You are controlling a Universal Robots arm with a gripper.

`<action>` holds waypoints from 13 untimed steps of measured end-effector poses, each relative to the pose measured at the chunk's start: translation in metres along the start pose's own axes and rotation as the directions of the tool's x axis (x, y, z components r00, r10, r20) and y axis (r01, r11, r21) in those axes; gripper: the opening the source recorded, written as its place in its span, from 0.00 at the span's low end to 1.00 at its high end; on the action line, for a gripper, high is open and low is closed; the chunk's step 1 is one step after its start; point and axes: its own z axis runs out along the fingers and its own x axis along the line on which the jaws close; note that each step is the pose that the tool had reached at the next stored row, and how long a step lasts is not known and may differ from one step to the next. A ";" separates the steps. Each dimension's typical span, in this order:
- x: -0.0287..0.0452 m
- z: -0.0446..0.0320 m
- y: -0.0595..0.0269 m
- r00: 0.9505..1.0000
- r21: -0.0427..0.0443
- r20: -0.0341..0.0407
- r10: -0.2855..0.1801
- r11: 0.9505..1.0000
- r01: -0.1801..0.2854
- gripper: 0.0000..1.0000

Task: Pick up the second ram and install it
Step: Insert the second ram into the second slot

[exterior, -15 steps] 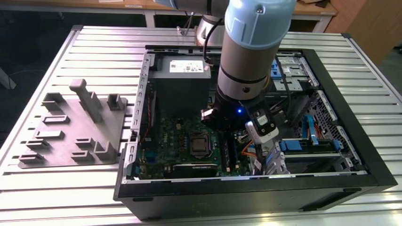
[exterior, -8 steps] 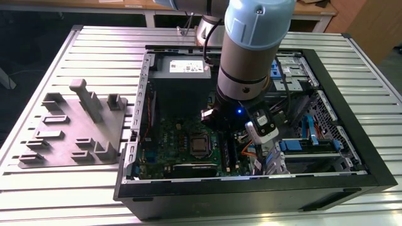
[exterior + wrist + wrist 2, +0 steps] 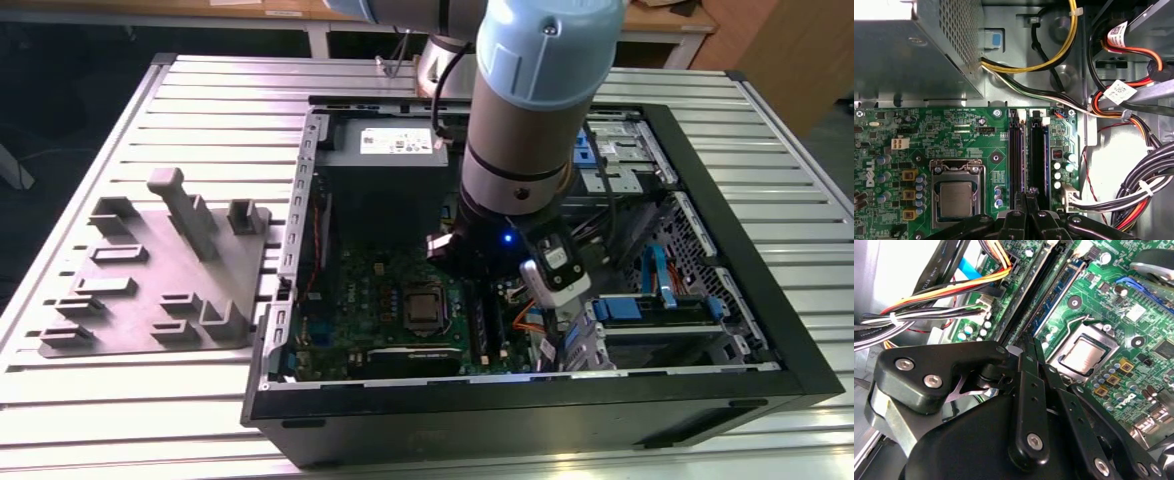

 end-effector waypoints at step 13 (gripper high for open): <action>0.0001 0.0032 -0.0002 1.000 0.000 0.000 0.000 1.000 0.000 0.11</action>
